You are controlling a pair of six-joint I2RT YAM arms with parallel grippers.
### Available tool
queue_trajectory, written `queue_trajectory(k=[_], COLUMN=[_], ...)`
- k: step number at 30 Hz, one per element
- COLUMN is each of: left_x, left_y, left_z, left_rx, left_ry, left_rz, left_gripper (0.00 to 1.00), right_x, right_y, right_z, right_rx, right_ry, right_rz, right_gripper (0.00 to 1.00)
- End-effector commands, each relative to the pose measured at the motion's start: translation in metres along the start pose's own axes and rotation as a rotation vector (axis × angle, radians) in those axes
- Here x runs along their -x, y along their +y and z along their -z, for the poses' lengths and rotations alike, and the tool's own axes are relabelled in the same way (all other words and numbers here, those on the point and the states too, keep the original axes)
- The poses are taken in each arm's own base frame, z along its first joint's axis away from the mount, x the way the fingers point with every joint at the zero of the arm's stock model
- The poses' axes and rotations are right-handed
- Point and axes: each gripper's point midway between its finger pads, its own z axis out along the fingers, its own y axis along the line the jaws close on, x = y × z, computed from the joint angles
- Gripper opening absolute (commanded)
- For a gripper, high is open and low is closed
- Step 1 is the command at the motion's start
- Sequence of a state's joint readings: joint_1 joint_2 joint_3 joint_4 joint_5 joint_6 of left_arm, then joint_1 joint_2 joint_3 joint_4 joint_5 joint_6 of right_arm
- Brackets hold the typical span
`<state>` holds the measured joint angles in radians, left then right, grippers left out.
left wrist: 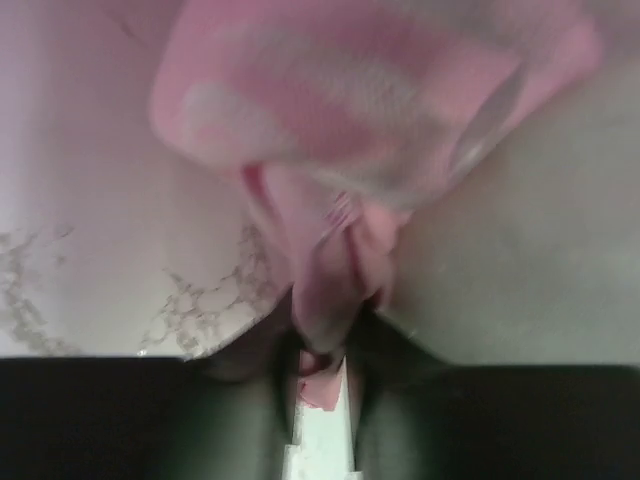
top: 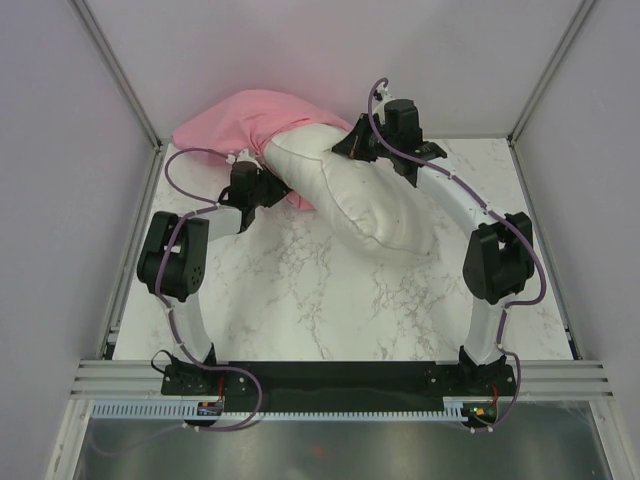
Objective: Put the pillow into the pillowcase
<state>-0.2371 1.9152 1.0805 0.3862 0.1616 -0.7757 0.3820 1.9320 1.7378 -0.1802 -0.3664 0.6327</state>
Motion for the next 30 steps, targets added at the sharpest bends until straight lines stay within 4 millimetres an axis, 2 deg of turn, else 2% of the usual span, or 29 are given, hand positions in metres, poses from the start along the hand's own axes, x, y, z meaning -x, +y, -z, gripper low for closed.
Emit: queue_trajectory(k=[1,2,3,4,5,6,7,8,10,11,12,13,14,16,17,19,20,21,22,24,25,28,30], left_x=[0.014,0.015,0.016,0.015,0.015,0.012,0.009,-0.005,-0.017,-0.028,-0.033,-0.045,-0.039,-0.054,-0.054,-0.060,-0.064,-0.066,-0.069,-0.074,-0.071,-0.070,-0.070], left_y=[-0.036,-0.041,-0.044,-0.045,-0.048,-0.046,-0.048,-0.048,-0.049,-0.048,-0.045,-0.032,-0.038,-0.020,-0.019,-0.010,-0.009,-0.007,-0.005,-0.002,-0.004,-0.002,0.002], left_z=[-0.006,-0.002,0.004,0.010,0.030,0.040,0.052,0.072,0.093,0.111,0.120,0.129,0.143,0.157,0.164,0.167,0.167,0.166,0.166,0.166,0.166,0.169,0.171], left_rx=[-0.092,-0.102,-0.105,-0.100,-0.093,-0.080,-0.079,-0.087,-0.103,-0.106,-0.101,-0.072,-0.093,-0.054,-0.058,-0.042,-0.046,-0.046,-0.046,-0.047,-0.057,-0.053,-0.035], left_ry=[-0.001,0.006,0.007,0.015,0.020,0.032,0.042,0.093,0.143,0.182,0.196,0.225,0.197,0.228,0.223,0.237,0.252,0.264,0.274,0.281,0.266,0.240,0.222], left_rz=[-0.010,-0.013,-0.016,-0.019,-0.025,-0.035,-0.034,-0.030,-0.038,-0.051,-0.056,-0.053,-0.076,-0.065,-0.071,-0.066,-0.069,-0.065,-0.063,-0.051,-0.048,-0.044,-0.040], left_gripper=[0.14,0.03,0.02,0.02,0.02,0.02,0.02,0.02,0.02,0.02,0.02,0.02,0.02,0.02,0.02,0.02,0.02,0.02,0.02,0.02,0.02,0.02,0.02], right_x=[0.052,0.047,0.045,0.041,0.039,0.040,0.033,0.035,0.027,0.022,0.020,0.020,0.009,0.002,-0.008,-0.022,-0.029,-0.035,-0.053,-0.050,-0.054,-0.051,-0.049], right_y=[0.052,0.049,0.051,0.047,0.045,0.046,0.041,0.043,0.038,0.053,0.041,0.041,0.044,0.037,0.046,0.046,0.057,0.063,0.071,0.097,0.110,0.133,0.156], right_z=[0.014,0.012,0.013,0.013,0.013,0.013,0.013,0.014,0.009,0.006,0.004,0.004,0.000,0.002,0.003,0.004,0.006,0.007,0.004,0.020,0.032,0.050,0.066], right_rx=[0.158,0.148,0.145,0.117,0.089,0.027,-0.033,-0.075,-0.209,-0.224,-0.310,-0.346,-0.368,-0.438,-0.433,-0.441,-0.401,-0.359,-0.266,-0.154,-0.079,0.020,0.123], right_ry=[-0.154,-0.149,-0.150,-0.139,-0.141,-0.175,-0.163,-0.181,-0.199,-0.207,-0.209,-0.217,-0.204,-0.187,-0.175,-0.148,-0.137,-0.117,-0.064,-0.085,-0.080,-0.109,-0.116], right_rz=[0.053,0.074,0.092,0.105,0.132,0.208,0.249,0.292,0.397,0.436,0.493,0.519,0.551,0.619,0.650,0.706,0.716,0.721,0.723,0.723,0.730,0.749,0.765], right_gripper=[0.00,0.00,0.00,0.00,0.00,0.00,0.00,0.00,0.00,0.00,0.00,0.00,0.00,0.00,0.00,0.00,0.01,0.06,0.27,0.48,0.61,0.73,0.76])
